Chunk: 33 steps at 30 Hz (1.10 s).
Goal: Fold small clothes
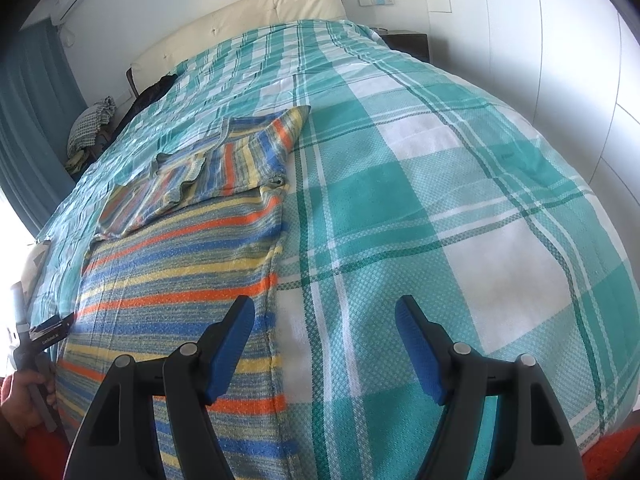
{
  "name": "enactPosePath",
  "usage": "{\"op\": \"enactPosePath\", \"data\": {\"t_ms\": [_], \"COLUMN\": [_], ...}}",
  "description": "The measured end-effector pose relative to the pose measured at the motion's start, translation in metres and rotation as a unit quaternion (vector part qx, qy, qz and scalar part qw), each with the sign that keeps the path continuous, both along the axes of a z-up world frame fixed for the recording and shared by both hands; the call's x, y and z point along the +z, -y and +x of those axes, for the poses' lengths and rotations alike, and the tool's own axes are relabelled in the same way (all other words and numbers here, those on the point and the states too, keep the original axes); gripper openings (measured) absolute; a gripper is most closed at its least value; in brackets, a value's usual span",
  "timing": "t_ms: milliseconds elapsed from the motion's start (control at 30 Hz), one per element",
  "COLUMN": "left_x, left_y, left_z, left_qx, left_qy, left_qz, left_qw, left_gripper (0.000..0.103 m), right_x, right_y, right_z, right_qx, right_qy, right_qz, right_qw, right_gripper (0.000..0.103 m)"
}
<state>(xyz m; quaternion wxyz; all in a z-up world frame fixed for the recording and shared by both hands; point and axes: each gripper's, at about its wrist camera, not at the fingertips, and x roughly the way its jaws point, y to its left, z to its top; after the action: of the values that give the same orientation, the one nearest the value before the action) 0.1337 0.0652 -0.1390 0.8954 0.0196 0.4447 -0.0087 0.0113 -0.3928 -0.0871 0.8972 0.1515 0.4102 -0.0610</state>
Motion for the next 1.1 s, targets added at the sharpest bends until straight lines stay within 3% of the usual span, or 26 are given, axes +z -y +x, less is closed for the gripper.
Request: {"op": "enactPosePath", "data": {"t_ms": [333,533,633,767,933,1100], "left_x": [0.005,0.032,0.040,0.015,0.013,0.014], "left_y": [-0.008,-0.010,0.013,0.040,0.035,0.030], "left_z": [0.002,-0.009,-0.023,-0.021,-0.019,-0.022], "left_qx": [-0.003,-0.009,-0.058,-0.087,-0.086,-0.077], "left_qy": [-0.007,-0.015,-0.006,-0.043,-0.036,-0.032], "left_qz": [-0.018,-0.091,-0.068,0.007,0.000,0.000], "left_qw": [0.9998,0.9957,0.9960,0.9952,0.9957,0.9965], "left_gripper": [0.103,0.102,0.102,0.103,0.103,0.103], "right_x": [0.001,0.009,0.009,0.001,-0.023,-0.022], "right_y": [0.006,-0.001,-0.022,-0.047,-0.049,-0.024], "right_z": [0.004,0.003,0.006,0.012,0.017,0.013], "right_qx": [-0.001,0.022,0.066,0.106,0.099,0.042], "right_qy": [0.007,0.016,0.010,-0.006,-0.077,-0.076], "right_qz": [0.021,0.022,-0.004,-0.055,-0.086,-0.069], "right_qw": [1.000,0.999,0.998,0.993,0.988,0.994], "right_gripper": [0.072,0.077,0.078,0.078,0.078,0.078]}}
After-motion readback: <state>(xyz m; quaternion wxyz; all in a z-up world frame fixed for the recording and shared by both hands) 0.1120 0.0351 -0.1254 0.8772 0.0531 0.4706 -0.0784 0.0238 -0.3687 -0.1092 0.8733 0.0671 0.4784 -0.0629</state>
